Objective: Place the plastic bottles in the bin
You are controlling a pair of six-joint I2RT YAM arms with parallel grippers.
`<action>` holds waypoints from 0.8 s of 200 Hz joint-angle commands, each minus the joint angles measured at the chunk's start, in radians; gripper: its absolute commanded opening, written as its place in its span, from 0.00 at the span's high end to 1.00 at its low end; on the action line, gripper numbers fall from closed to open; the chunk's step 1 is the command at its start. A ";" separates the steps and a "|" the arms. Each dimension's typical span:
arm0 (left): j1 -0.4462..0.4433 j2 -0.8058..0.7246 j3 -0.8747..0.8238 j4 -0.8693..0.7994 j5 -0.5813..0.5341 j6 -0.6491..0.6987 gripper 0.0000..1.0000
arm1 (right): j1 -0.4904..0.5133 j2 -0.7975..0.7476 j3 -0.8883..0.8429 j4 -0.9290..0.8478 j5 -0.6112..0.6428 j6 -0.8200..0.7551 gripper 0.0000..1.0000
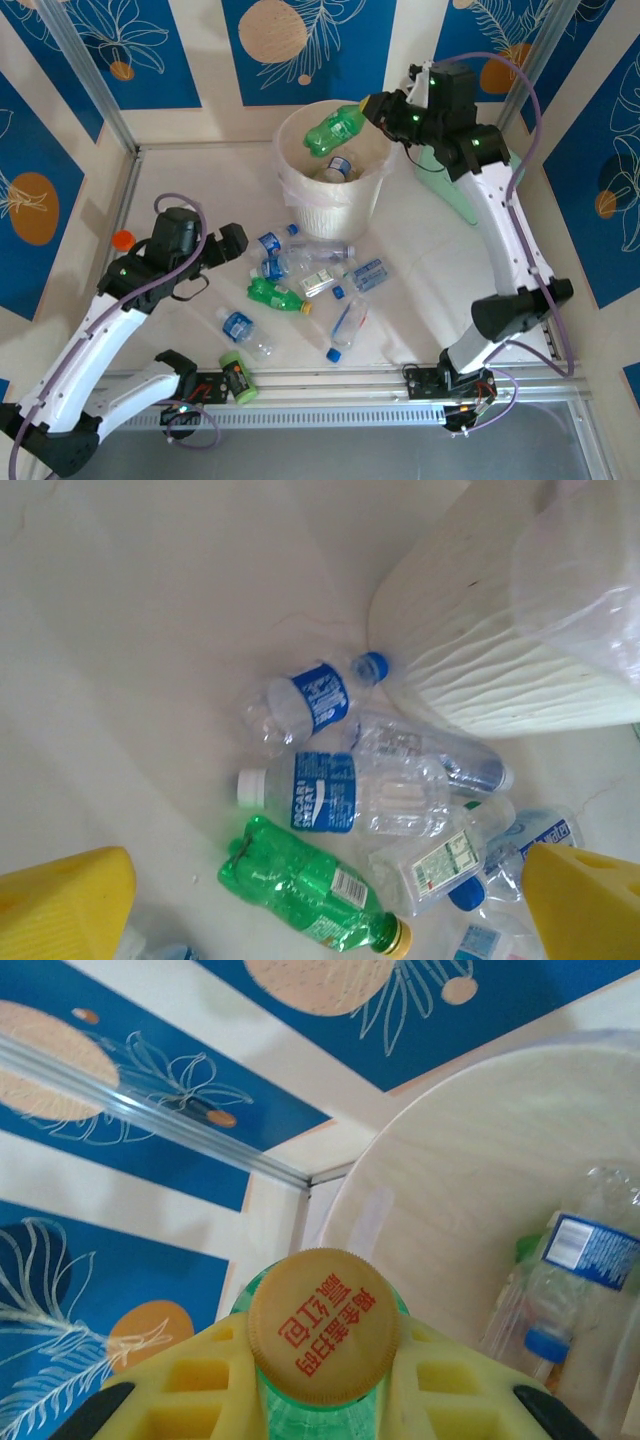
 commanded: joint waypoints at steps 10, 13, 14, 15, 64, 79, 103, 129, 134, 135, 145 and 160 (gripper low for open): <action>0.038 -0.026 -0.066 -0.039 0.083 -0.081 0.05 | -0.020 0.085 0.065 -0.033 0.004 -0.010 0.81; 0.038 -0.029 -0.073 -0.041 0.083 -0.085 0.05 | -0.020 0.093 0.070 -0.036 0.002 -0.011 0.81; 0.039 -0.030 -0.076 -0.043 0.083 -0.087 0.05 | -0.021 0.096 0.072 -0.036 0.002 -0.010 0.81; 0.039 -0.031 -0.078 -0.043 0.083 -0.089 0.05 | -0.021 0.099 0.073 -0.037 0.001 -0.011 0.81; 0.050 -0.094 -0.187 -0.101 0.077 -0.148 0.06 | -0.020 0.217 0.146 -0.073 -0.028 -0.025 0.78; 0.051 -0.101 -0.205 -0.118 0.074 -0.155 0.06 | -0.019 0.242 0.161 -0.080 -0.036 -0.024 0.74; 0.051 -0.110 -0.241 -0.143 0.059 -0.190 0.08 | -0.017 0.273 0.188 -0.098 -0.042 -0.022 0.44; 0.051 -0.122 -0.301 -0.124 0.077 -0.230 0.10 | -0.015 0.271 0.206 -0.115 -0.032 -0.022 0.20; 0.051 -0.122 -0.311 -0.116 0.082 -0.237 0.11 | -0.014 0.268 0.210 -0.119 -0.031 -0.025 0.19; 0.051 -0.122 -0.314 -0.115 0.083 -0.237 0.11 | -0.014 0.266 0.211 -0.119 -0.030 -0.025 0.18; 0.051 -0.122 -0.333 -0.098 0.091 -0.248 0.11 | -0.010 0.258 0.219 -0.130 -0.025 -0.030 0.17; 0.051 -0.115 -0.359 -0.076 0.093 -0.267 0.13 | -0.001 0.231 0.221 -0.147 -0.014 -0.042 0.17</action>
